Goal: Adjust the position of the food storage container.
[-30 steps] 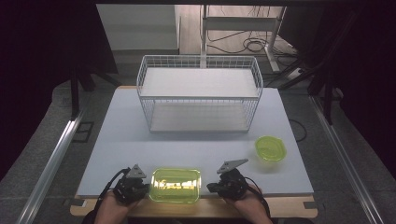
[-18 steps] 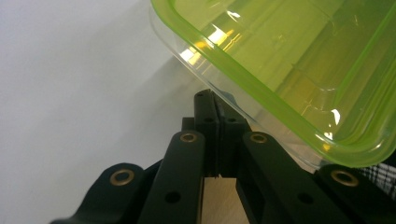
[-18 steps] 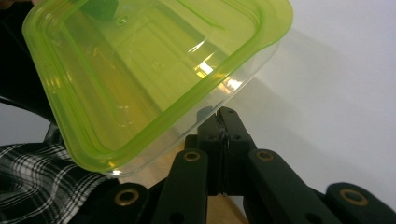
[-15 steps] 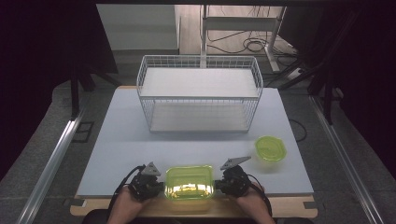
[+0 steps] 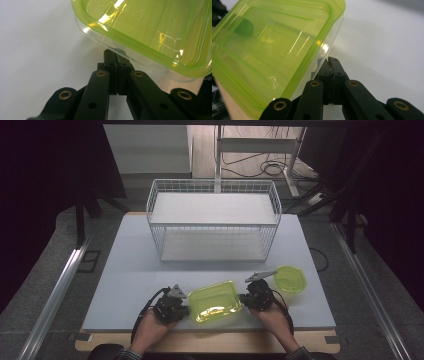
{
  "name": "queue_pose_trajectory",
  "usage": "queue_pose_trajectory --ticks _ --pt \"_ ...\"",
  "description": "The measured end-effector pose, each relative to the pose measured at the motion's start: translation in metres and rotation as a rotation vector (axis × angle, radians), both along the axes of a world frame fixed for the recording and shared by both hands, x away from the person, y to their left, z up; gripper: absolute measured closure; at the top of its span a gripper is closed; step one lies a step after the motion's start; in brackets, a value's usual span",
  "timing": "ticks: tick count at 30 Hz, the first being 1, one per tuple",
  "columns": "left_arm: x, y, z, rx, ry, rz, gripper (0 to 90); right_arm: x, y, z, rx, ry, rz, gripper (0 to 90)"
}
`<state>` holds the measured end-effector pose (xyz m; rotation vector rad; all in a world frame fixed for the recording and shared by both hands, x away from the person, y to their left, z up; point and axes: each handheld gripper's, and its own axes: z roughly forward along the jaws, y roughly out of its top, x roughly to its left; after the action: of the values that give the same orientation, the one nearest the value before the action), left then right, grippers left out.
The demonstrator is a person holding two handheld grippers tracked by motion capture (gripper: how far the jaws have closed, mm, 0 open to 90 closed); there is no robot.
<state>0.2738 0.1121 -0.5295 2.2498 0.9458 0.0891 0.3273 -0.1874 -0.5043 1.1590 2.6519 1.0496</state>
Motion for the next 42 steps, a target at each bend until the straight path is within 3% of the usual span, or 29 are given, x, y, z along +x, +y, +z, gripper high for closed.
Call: queue_pose_trajectory --ticks 5,9,16,21,28,32,36,38,42 --pt "0.005 -0.006 0.000 0.009 -0.018 -0.004 89.4 0.013 0.000 0.000 -0.003 -0.011 -0.014 88.9" --pt "0.005 -0.003 0.000 -0.010 -0.026 0.001 87.1 0.019 0.000 -0.005 -0.024 -0.017 -0.019 88.8" --pt "0.000 0.006 0.003 -0.028 -0.055 0.022 82.9 0.013 -0.003 -0.002 -0.084 -0.080 -0.033 86.5" --pt "-0.006 0.022 0.005 -0.025 -0.068 0.048 76.3 0.004 -0.013 0.006 -0.078 -0.120 -0.050 83.3" --pt "-0.018 0.043 0.010 -0.042 -0.128 0.101 51.5 -0.012 -0.027 0.014 -0.061 -0.174 -0.059 70.3" --pt "-0.021 0.046 0.010 -0.043 -0.137 0.130 30.3 -0.020 -0.031 0.016 -0.039 -0.193 -0.071 51.3" --pt "-0.026 0.046 0.008 -0.019 -0.156 0.117 10.3 -0.026 -0.035 0.013 -0.026 -0.183 -0.076 37.7" --pt "-0.029 0.046 0.007 -0.005 -0.173 0.119 5.9 -0.029 -0.038 0.012 -0.012 -0.179 -0.078 32.0" --pt "-0.034 0.049 0.005 -0.027 -0.201 0.128 2.4 -0.031 -0.041 0.010 0.026 -0.164 -0.084 23.5"
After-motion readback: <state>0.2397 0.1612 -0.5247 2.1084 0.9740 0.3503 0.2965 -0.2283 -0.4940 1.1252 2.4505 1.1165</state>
